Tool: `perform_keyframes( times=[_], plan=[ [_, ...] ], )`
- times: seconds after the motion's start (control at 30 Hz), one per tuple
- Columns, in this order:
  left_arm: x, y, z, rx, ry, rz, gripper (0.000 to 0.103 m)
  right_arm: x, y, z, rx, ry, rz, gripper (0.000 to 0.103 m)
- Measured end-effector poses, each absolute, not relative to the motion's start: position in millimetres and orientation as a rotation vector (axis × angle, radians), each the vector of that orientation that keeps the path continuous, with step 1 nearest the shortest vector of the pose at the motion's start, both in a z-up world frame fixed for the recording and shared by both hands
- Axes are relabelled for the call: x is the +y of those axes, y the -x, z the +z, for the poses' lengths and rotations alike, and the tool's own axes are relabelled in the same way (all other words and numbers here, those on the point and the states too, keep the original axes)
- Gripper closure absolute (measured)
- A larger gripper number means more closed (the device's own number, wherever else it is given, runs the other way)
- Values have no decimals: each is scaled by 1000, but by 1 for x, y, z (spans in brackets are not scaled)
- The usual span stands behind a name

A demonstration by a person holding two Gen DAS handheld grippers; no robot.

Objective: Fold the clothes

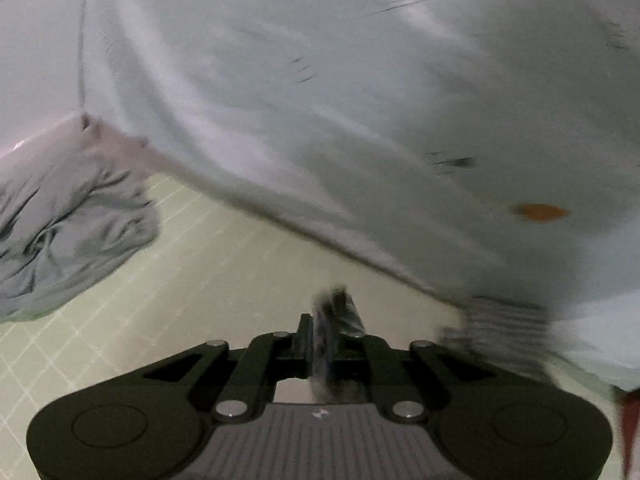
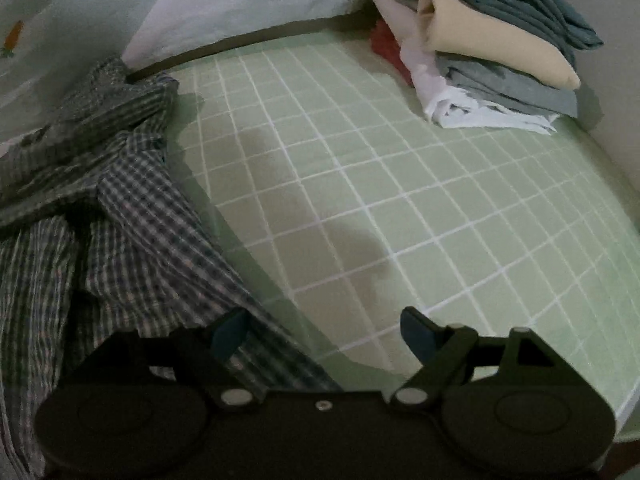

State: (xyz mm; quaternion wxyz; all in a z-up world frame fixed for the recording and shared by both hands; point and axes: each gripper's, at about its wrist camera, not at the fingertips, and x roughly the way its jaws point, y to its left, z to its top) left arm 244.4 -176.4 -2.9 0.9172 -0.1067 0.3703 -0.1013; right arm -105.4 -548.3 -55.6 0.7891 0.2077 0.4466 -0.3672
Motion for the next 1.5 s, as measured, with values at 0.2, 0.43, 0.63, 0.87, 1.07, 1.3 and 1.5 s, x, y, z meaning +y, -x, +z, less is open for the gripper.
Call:
perform_keyframes(
  times=[0.2,0.43,0.63,0.87,1.07,1.3,1.5],
  plan=[
    [-152,-255,-49,909,163,-173,80,-532,96,-48,961,-501,-882,19],
    [-163,-217,-67,1001,104,-229,35,-513,101,-40,973,-473,-895,19],
    [-172,-158,-62,1017,100,-289,22,-508,108,-36,981,-453,-827,19],
    [-193,-67,-58,1006,76,-286,9,-505,131,-37,967,-355,-694,19],
    [-219,15,-56,1000,80,-295,5,-499,160,-43,962,-211,-567,19],
    [-245,80,-55,986,9,-278,4,-497,187,-52,945,-112,-445,39],
    [-235,96,-56,1016,51,-272,4,-501,195,-60,972,-168,-436,93]
  ],
)
